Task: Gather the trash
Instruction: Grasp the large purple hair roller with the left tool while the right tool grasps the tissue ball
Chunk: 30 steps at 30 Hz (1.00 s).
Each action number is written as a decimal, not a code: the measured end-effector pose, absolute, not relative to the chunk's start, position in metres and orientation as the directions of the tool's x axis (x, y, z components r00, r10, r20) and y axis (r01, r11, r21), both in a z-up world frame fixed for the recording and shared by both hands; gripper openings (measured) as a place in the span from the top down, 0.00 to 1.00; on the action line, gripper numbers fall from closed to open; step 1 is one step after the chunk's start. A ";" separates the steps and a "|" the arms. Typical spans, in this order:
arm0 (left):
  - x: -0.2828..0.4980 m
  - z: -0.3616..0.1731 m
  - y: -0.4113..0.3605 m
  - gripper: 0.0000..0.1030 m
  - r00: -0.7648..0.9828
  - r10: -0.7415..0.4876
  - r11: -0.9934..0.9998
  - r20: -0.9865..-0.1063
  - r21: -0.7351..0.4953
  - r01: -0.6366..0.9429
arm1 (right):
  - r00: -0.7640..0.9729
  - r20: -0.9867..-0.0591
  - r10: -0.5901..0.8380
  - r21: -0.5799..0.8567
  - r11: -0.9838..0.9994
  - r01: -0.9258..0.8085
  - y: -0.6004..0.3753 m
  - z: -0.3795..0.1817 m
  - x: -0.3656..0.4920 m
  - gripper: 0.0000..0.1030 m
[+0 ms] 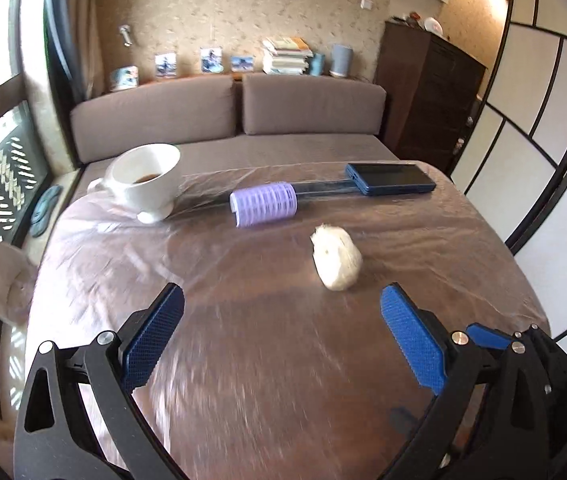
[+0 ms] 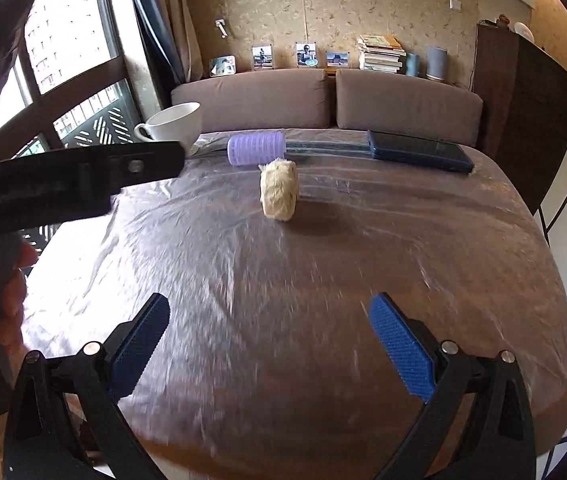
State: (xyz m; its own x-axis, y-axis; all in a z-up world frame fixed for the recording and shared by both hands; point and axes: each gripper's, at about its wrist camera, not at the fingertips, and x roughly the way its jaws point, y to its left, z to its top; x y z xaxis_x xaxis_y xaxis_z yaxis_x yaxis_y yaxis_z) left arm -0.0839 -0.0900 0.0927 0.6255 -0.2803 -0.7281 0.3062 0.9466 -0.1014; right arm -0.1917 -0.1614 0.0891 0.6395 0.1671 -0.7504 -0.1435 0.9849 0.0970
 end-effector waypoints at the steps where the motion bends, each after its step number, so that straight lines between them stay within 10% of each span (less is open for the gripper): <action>1: -0.076 0.089 -0.093 0.03 0.615 -0.287 0.944 -0.734 -0.106 0.313 | 0.638 -0.754 0.157 0.093 0.987 -0.132 -0.158 0.087 -0.180 0.04; 25: 0.056 0.025 -0.123 0.04 0.532 -0.255 0.949 -0.807 -0.103 0.298 | 0.571 -0.811 0.126 0.067 0.990 -0.124 -0.137 0.043 -0.060 0.20; 30: 0.065 0.023 -0.122 0.19 0.529 -0.253 0.951 -0.810 -0.108 0.290 | 0.561 -0.818 0.129 0.062 0.989 -0.137 -0.139 0.041 -0.046 0.30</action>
